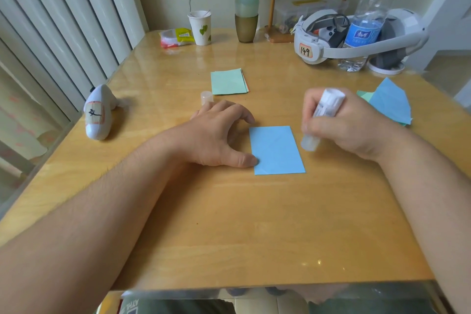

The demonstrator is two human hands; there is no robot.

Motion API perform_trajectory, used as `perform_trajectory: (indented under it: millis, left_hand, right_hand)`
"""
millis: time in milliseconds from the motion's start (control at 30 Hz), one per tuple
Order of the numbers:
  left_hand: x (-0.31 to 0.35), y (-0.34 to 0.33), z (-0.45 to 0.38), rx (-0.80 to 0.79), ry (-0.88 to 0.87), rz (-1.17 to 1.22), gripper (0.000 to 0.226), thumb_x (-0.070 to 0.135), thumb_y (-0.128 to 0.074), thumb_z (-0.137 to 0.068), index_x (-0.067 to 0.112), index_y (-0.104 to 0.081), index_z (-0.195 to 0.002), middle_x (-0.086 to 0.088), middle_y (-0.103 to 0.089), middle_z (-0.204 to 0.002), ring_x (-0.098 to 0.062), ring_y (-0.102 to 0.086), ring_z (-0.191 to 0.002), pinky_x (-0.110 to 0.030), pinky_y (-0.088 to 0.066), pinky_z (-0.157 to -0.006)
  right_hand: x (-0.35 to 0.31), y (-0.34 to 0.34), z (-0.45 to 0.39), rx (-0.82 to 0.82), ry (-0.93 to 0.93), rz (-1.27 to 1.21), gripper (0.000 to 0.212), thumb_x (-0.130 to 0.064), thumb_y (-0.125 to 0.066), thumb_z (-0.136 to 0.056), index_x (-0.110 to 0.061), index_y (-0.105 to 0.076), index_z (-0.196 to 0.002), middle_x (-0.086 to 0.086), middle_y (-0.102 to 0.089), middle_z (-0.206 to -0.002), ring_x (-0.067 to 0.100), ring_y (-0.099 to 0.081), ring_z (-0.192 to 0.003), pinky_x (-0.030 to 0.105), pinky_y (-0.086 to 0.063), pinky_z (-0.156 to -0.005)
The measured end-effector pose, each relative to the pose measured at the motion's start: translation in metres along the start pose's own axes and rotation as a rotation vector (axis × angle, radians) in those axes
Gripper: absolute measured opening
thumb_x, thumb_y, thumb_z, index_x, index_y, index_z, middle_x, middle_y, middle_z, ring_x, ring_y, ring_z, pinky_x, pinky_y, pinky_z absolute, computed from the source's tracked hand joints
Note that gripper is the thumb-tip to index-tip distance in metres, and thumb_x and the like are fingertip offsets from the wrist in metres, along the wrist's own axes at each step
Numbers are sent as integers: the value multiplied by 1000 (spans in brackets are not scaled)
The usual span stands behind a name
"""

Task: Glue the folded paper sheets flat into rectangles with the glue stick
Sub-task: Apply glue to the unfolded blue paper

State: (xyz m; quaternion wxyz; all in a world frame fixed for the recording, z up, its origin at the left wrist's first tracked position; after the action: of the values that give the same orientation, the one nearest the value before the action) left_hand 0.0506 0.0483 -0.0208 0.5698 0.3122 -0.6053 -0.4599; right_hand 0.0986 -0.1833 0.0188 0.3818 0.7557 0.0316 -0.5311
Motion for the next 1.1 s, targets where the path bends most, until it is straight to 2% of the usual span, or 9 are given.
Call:
perform_trajectory:
  millis: [67,133,300,433,567,633,833,967,1100]
  left_hand:
    - [-1,0,0,4,20,-20,92,87,-61,-53,51,-37,-135,18,-31,-142,-16,-21,-139,-45,-27,-121]
    - [-2,-1,1,3,44,-38,100,89,-60,-51,49,-33,-139,16,-28,-145,-15,-18,-141,-42,-25,-120]
    - [-5,0,0,18,62,-43,101,93,-55,-54,47,-32,-141,16,-31,-146,-13,-19,-140,-40,-23,-119]
    - [-5,1,-1,65,83,-36,97,92,-53,-57,42,-35,-139,18,-34,-137,-15,-26,-136,-41,-27,-117]
    - [-2,1,0,92,63,-72,90,85,-66,-63,41,-35,-135,19,-30,-126,-15,-28,-130,-39,-28,-113]
    - [-2,1,0,102,56,-66,88,84,-68,-63,42,-37,-133,19,-31,-125,-17,-29,-131,-41,-30,-113]
    - [-2,0,-1,93,65,-77,87,84,-68,-62,39,-38,-130,17,-30,-120,-18,-29,-132,-42,-30,-115]
    - [-2,0,-2,93,63,-84,91,85,-67,-61,39,-37,-133,17,-28,-120,-19,-28,-133,-41,-29,-115]
    - [0,1,0,93,70,-70,93,83,-66,-61,38,-37,-136,18,-28,-122,-19,-28,-135,-42,-28,-116]
  right_hand:
    - [3,1,-5,76,32,-115,14,-21,-72,-77,-15,-61,-77,-6,-55,-67,9,-47,-65,23,-39,-59]
    - [5,-7,-9,65,7,-161,25,-33,-84,-84,-17,-64,-85,-13,-57,-68,4,-49,-66,15,-40,-60]
    - [-5,-24,-16,-36,-12,-125,30,-43,-69,-82,-17,-68,-97,-24,-64,-66,-8,-53,-63,5,-38,-61]
    - [-17,-27,-32,-3,-32,-69,20,-42,-73,-93,-23,-67,-91,-19,-66,-68,-6,-56,-64,13,-43,-65]
    - [-18,-42,-43,54,-18,272,29,-48,-75,-90,-21,-65,-84,-4,-69,-73,6,-53,-62,30,-45,-61]
    - [-15,-52,-44,77,-16,309,31,-48,-75,-88,-19,-63,-83,-1,-68,-74,10,-53,-64,32,-47,-63]
    - [-13,-68,-41,44,-9,282,28,-36,-74,-87,-13,-58,-80,-4,-59,-68,9,-47,-62,32,-42,-62]
    - [-11,-67,-43,58,2,283,29,-36,-75,-85,-14,-58,-80,3,-64,-75,18,-54,-71,35,-47,-66]
    - [-5,-66,-49,64,-8,273,28,-41,-77,-85,-20,-58,-81,-2,-64,-74,14,-55,-69,34,-47,-66]
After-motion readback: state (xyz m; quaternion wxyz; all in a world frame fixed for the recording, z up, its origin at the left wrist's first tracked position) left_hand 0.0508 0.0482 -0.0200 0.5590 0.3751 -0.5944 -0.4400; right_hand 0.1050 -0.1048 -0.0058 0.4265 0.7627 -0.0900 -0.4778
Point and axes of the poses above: each hand's wrist, its own z-axis away from the middle knuckle, its own y-axis out of the back of the hand, x = y × z, the point moved 4 cm from there along -z, towards the middle knuckle
